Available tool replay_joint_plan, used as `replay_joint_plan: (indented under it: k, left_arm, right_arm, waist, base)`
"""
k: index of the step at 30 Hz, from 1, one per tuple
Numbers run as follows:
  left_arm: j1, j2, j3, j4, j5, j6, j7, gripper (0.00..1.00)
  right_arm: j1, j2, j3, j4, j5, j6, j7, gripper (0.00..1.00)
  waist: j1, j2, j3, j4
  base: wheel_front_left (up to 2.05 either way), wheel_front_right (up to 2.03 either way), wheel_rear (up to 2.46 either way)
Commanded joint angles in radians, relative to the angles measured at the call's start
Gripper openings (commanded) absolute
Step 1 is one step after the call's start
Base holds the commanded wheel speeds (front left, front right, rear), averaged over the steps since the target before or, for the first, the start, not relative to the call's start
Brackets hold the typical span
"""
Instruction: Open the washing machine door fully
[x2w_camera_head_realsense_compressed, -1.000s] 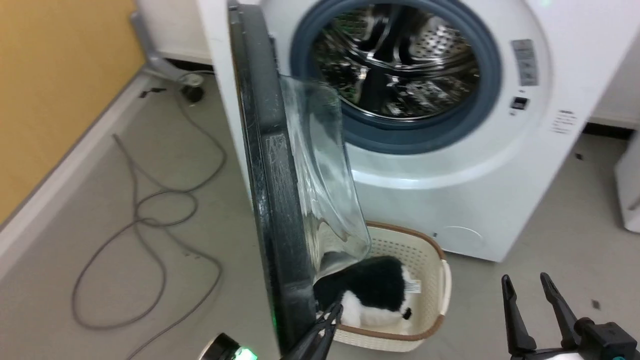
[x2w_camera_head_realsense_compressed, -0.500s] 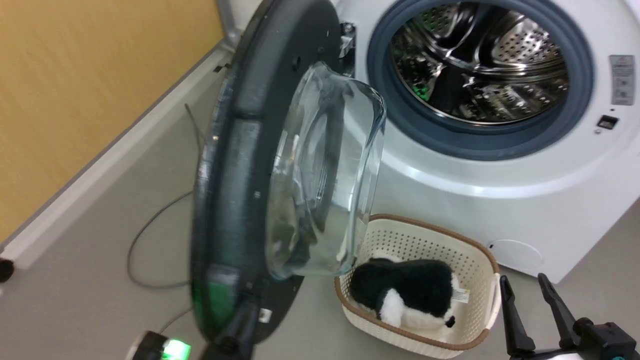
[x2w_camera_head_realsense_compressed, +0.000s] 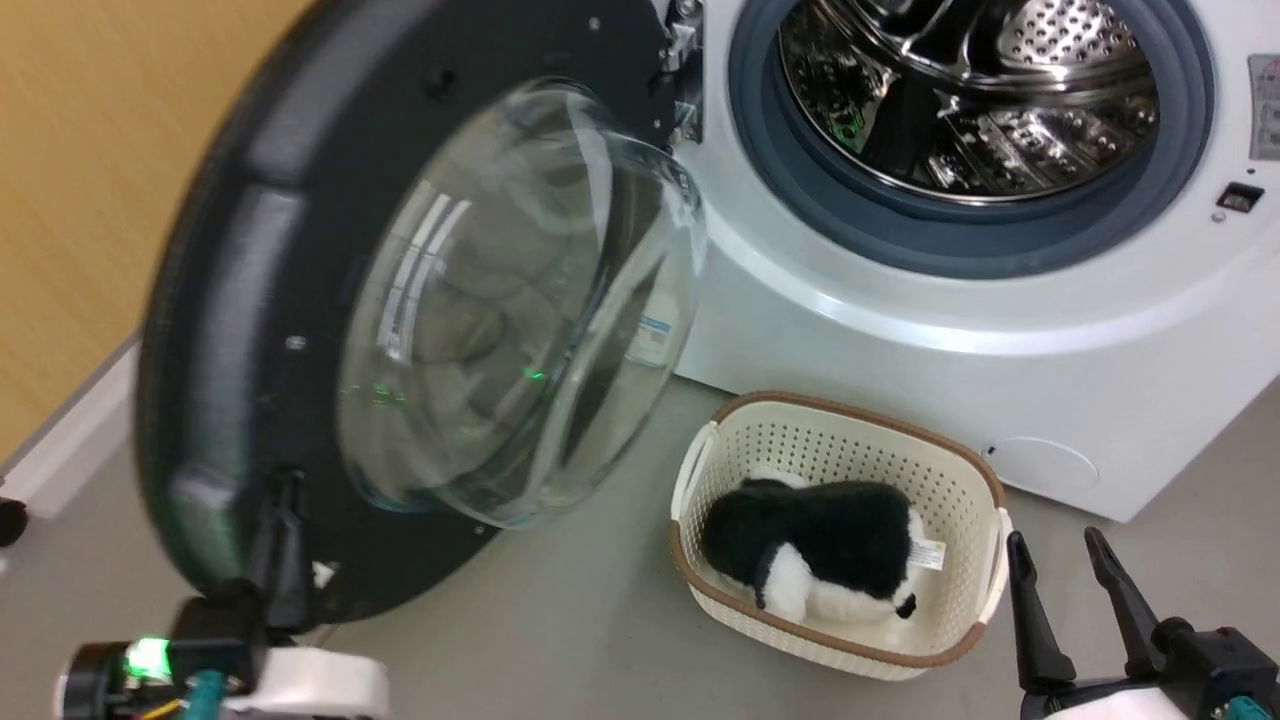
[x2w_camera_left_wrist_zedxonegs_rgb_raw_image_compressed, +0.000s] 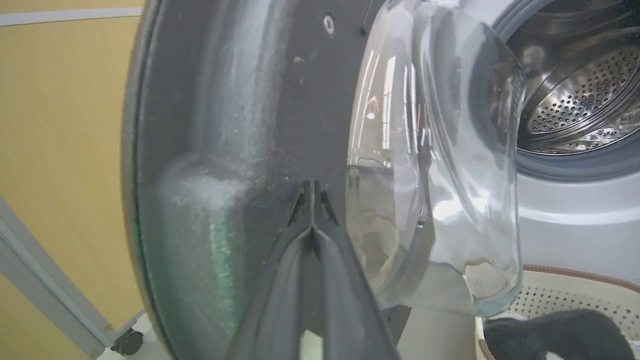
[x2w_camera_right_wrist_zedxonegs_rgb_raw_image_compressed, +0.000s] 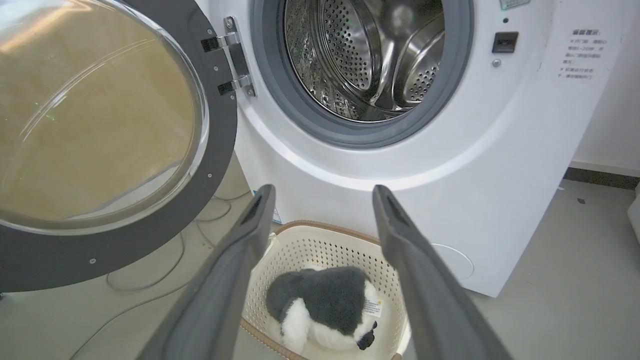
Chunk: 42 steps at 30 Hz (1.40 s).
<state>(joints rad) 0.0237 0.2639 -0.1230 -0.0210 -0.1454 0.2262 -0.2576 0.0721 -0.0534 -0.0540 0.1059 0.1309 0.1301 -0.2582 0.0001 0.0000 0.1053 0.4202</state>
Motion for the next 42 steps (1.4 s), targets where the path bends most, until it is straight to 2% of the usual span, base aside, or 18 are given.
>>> replay_joint_plan:
  k: [1, 8, 17, 27, 35, 42]
  left_arm:
    - [-0.028, -0.005, 0.036, 0.022, -0.019, 0.004, -0.004, 0.00]
    - [-0.087, -0.010, 0.154, 0.091, -0.047, -0.004, -0.004, 0.00]
    - [-0.206, -0.023, 0.285, 0.233, -0.054, -0.041, -0.004, 0.00]
    - [-0.301, -0.018, 0.439, 0.367, -0.057, -0.052, -0.004, 0.00]
    - [-0.336, -0.019, 0.485, 0.448, -0.030, -0.093, -0.004, 0.00]
    - [-0.290, -0.060, 0.495, 0.410, 0.018, -0.114, -0.004, 0.00]
  right_arm:
    - [-0.023, 0.003, 0.001, 0.003, -0.009, 0.001, -0.004, 1.00]
    - [-0.048, 0.003, -0.011, 0.003, -0.018, 0.001, -0.004, 1.00]
    - [-0.078, 0.003, -0.021, 0.005, -0.038, 0.001, -0.004, 1.00]
    - [-0.091, 0.003, -0.028, 0.006, -0.045, 0.001, -0.004, 1.00]
    - [-0.094, 0.003, -0.019, 0.009, -0.049, 0.001, -0.004, 1.00]
    - [-0.086, 0.003, -0.021, 0.009, -0.033, 0.001, -0.004, 1.00]
  waist:
    - [-0.0001, 0.0000, 0.014, -0.014]
    - [-0.0001, 0.0000, 0.044, -0.039]
    - [-0.0001, 0.0000, 0.077, -0.076]
    - [-0.0001, 0.0000, 0.104, -0.129]
    - [-0.0001, 0.0000, 0.102, -0.142]
    - [-0.0001, 0.0000, 0.063, -0.148]
  base:
    - [0.00, 0.00, 0.00]
    - [0.00, 0.00, 0.00]
    - [0.00, 0.00, 0.00]
    - [0.00, 0.00, 0.00]
    - [0.00, 0.00, 0.00]
    - [0.00, 0.00, 0.00]
